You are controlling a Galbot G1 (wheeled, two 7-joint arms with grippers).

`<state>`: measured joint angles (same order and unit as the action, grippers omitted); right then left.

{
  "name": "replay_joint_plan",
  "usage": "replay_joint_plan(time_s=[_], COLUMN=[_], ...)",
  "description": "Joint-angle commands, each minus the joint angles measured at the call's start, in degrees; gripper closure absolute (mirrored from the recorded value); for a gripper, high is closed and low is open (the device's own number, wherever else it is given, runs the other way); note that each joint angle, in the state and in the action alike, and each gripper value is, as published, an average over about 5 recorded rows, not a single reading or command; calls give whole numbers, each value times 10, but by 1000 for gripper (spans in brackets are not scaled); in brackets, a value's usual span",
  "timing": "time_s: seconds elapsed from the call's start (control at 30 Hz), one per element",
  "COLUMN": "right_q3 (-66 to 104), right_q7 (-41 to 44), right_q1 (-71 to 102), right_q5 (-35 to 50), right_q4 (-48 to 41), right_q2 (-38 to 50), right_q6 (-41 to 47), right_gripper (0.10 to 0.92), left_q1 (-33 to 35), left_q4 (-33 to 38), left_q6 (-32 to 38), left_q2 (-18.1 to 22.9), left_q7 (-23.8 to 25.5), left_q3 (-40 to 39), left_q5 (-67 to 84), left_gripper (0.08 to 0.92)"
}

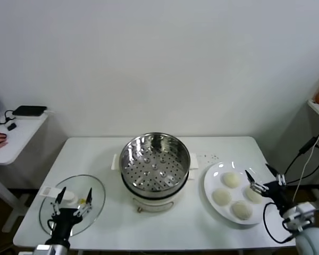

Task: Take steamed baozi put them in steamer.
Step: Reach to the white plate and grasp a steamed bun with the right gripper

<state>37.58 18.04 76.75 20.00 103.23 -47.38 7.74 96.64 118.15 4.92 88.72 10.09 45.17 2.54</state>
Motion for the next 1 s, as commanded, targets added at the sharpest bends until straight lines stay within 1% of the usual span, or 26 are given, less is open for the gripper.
replay_joint_plan(time_s=[0.03, 0.17, 0.27, 0.37, 0.5, 0.67, 0.8, 1.0], right_q3=[-143, -294, -449, -604, -802, -979, -1043, -1084], right_q7=[161, 283, 359, 405, 441, 459, 463, 465], right_q1=[-209, -355, -503, -644, -807, -937, -971, -976], right_q5=[-61, -83, -89, -91, -93, -97, -108, -122], right_q4=[-35, -92, -144, -191, -238, -278, -315, -365], right_q2=[167, 226, 244, 244, 236, 217, 188, 136], right_q6=[130, 112, 85, 64, 34, 3, -10, -15], right_gripper=[203, 203, 203, 203, 203, 203, 203, 203], left_q1=[-7, -11, -10, -8, -5, -2, -3, -3], left_q4=[2, 1, 1, -1, -4, -4, -5, -4], left_q6=[5, 7, 11, 13, 16, 15, 11, 6], left_q2=[6, 10, 12, 14, 16, 15, 13, 9], left_q7=[-5, -16, -19, -23, -26, -27, -27, -27], left_q3=[-6, -10, -13, -18, -25, -29, -28, -23], left_q5=[-6, -9, -10, -11, -15, -15, -13, -10], left_gripper=[177, 177, 177, 177, 177, 177, 177, 177])
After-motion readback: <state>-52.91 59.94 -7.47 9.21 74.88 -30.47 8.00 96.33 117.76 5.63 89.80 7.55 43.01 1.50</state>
